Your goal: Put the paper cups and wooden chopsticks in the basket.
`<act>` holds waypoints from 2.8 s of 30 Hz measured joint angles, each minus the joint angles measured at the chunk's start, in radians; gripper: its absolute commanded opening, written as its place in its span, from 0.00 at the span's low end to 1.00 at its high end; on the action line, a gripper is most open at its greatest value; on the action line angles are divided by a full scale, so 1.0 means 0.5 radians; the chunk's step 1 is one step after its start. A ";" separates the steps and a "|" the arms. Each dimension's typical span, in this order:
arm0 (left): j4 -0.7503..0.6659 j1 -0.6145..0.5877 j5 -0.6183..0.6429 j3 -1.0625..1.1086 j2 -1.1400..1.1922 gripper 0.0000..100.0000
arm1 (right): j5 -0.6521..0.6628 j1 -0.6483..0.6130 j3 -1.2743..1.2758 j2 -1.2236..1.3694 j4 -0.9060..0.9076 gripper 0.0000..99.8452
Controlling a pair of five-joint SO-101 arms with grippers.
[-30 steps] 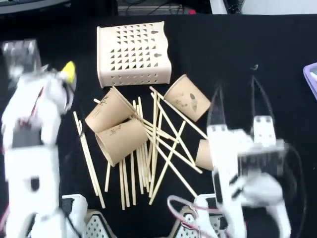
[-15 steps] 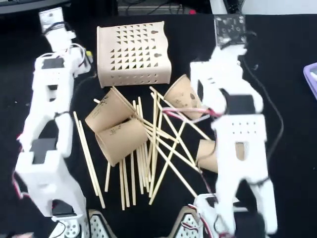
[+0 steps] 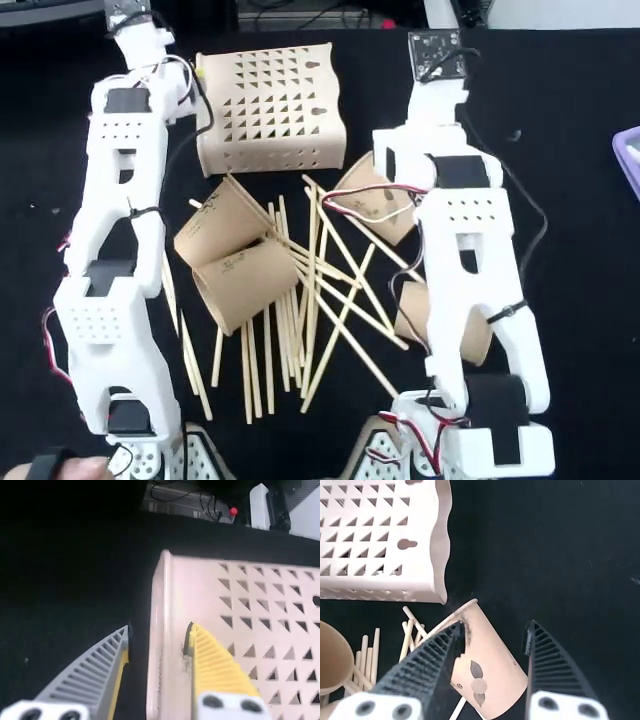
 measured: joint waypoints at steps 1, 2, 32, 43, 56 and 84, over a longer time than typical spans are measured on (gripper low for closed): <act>0.000 0.009 0.000 0.003 0.021 0.20 | 0.000 0.000 0.000 0.000 0.000 0.20; 0.006 0.012 0.000 0.003 0.043 0.20 | 0.000 0.000 0.000 0.003 0.000 0.20; 0.107 -0.230 0.006 0.089 0.230 0.19 | 0.000 -0.117 0.000 0.003 0.000 0.20; 0.147 -0.249 0.000 0.295 0.304 0.19 | 0.000 -0.261 0.000 0.003 0.000 0.20; 0.700 -0.430 0.006 -0.015 0.147 0.19 | 0.000 -0.264 0.000 0.003 0.000 0.20; -0.236 -0.313 -0.123 -0.933 0.516 0.19 | 0.000 -0.377 0.000 0.003 0.163 0.20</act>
